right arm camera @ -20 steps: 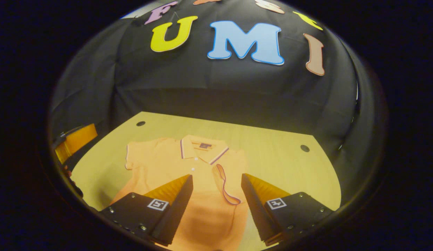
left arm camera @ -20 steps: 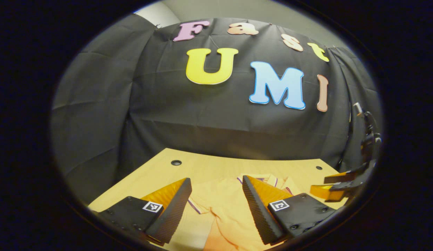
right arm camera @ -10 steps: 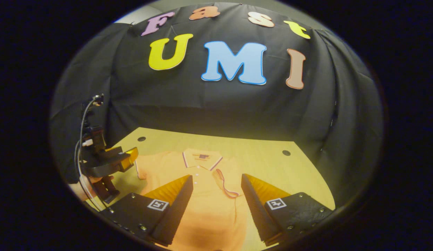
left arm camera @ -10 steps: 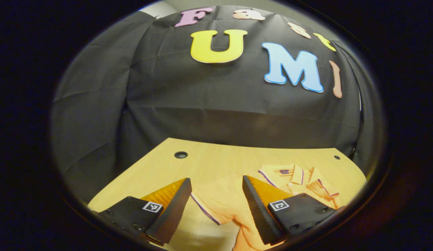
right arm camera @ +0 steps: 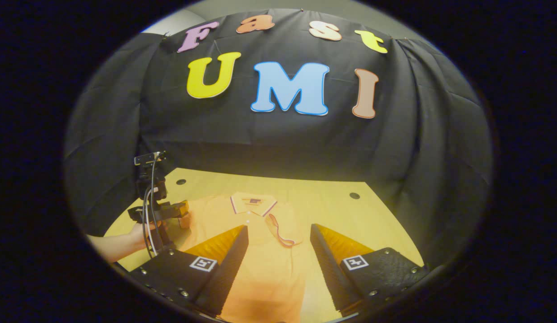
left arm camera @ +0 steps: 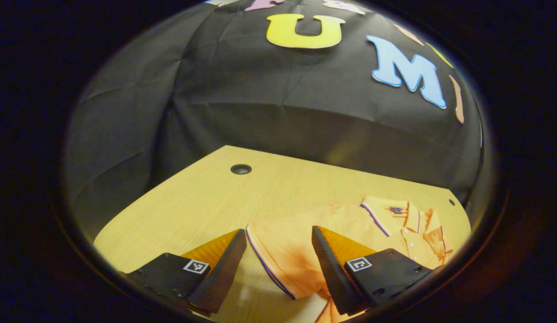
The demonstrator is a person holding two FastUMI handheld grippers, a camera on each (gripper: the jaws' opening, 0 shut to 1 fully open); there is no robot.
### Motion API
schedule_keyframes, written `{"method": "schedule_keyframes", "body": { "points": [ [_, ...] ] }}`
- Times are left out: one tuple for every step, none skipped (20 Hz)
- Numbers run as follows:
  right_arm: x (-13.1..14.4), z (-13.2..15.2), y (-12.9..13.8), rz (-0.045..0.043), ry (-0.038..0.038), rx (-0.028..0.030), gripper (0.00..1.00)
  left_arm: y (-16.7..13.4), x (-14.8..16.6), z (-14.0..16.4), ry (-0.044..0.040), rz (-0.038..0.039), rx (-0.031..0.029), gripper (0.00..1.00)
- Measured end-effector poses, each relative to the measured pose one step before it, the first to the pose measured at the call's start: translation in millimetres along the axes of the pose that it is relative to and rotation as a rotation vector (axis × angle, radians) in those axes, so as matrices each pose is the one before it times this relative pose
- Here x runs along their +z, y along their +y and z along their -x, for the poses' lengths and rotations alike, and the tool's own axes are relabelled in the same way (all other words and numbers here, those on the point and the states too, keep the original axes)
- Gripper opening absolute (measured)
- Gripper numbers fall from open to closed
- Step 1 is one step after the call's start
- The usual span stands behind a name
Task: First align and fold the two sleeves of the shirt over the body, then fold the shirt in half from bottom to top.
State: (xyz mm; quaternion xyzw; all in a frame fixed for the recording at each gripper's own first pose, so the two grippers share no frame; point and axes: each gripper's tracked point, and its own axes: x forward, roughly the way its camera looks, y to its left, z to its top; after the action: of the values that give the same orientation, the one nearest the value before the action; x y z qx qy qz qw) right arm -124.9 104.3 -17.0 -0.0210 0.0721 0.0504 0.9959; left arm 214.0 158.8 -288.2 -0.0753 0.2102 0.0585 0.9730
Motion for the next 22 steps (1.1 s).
{"method": "schedule_keyframes", "body": {
  "points": [
    [-3.14,2.23,-6.35,-0.01008,0.00585,-0.01351,0.87,2.2,-3.86,-5.05,0.01119,0.00297,0.0107,0.94],
    [-1.51,2.11,-5.77,-0.00941,0.00379,-0.01233,0.87,1.22,-1.93,-4.07,0.00773,-0.00068,0.00663,0.94],
    [-2.68,1.14,-4.72,-0.00985,0.00557,-0.01119,0.87,0.92,-2.93,-4.21,0.01098,-0.00618,0.00687,0.94],
    [-1.7,1.37,-3.54,-0.01,0.00443,-0.00826,0.87,0.96,-2.38,-3.66,0.00895,-0.00898,0.00422,0.94],
    [-1.67,1.72,-3.11,-0.00808,0.00233,-0.00642,0.87,0.72,-2.45,-2.93,0.00775,-0.00896,0.00464,0.94],
    [-1.33,1.45,-2.22,-0.00452,0.00572,-0.00411,0.85,0.46,-2.38,-2.73,0.0093,-0.00745,0.00252,0.94],
    [-2.0,0.44,-1.45,-0.00229,0.00265,-0.0032,0.85,-0.14,-3.86,-2.2,0.01459,-0.0035,-0.00012,0.94],
    [-1.35,0.28,-1.08,-0.00226,0.00501,-0.00222,0.87,-0.13,-4.42,-1.71,0.0201,0.00345,0.00312,0.94],
    [-1.68,-0.12,0.01,-0.0029,0.00396,0.00122,0.87,-0.21,2.62,-2.61,-0.00992,-0.00609,0.00273,0.94],
    [0.21,-0.25,-0.2,-0.00322,0.00177,0.00078,0.85,-3.26,0.15,-1.57,0.00407,0.00211,-0.00801,0.94],
    [-1.91,-1.25,1.24,-0.0016,0.00527,0.00371,0.85,-0.45,-1.17,-0.32,0.00295,-0.00667,0.00537,0.95],
    [-2.61,-1.03,1.43,-0.00268,0.00811,0.00424,0.85,-2.5,-1.14,-0.48,0.0052,-0.0122,-0.00071,0.95],
    [-2.43,-1.81,1.18,-0.00493,0.00767,0.0057,0.85,-2.46,-0.19,-1.57,0.00396,-0.01198,0.00325,0.94],
    [-1.08,-0.32,1.9,-0.00603,0.00895,0.00794,0.87,-1.53,-0.98,-1.28,0.00528,-0.01156,0.00065,0.95],
    [-2.09,-0.97,1.87,-0.00403,0.00684,0.00705,0.87,2.06,-0.85,-2.68,0.00042,-0.01476,0.01922,0.94],
    [-0.42,0.39,0.94,0.00034,0.00371,0.00346,0.87,1.66,1.0,-1.81,-0.00011,-0.01223,0.00977,0.78],
    [-0.11,-0.04,-0.4,0.00165,-0.00019,0.00131,0.87,-0.34,0.8,0.48,0.00092,-0.00328,-0.00213,0.7],
    [0.65,-0.13,-0.7,0.00141,-0.0003,-0.00015,0.87,-0.17,-0.16,-0.2,0.00082,-0.00005,-0.00215,0.56],
    [-0.58,0.13,-1.18,-0.00153,-0.0011,-0.00095,0.87,-0.63,0.0,1.58,0.00311,0.00026,-0.00522,0.43],
    [0.3,0.18,-0.84,-0.00568,-0.00054,-0.00076,0.87,-0.91,1.44,-0.38,0.00137,-0.00634,-0.00636,0.29],
    [-1.2,-0.44,-1.02,-0.00794,0.00099,-0.00019,0.87,0.25,0.46,-1.07,-0.00188,0.00543,-0.00017,0.29],
    [-0.35,-0.07,-1.64,-0.00955,0.00245,-0.00105,0.87,-0.63,-1.99,0.33,0.00281,-0.00441,0.00009,0.11]
  ]
}}
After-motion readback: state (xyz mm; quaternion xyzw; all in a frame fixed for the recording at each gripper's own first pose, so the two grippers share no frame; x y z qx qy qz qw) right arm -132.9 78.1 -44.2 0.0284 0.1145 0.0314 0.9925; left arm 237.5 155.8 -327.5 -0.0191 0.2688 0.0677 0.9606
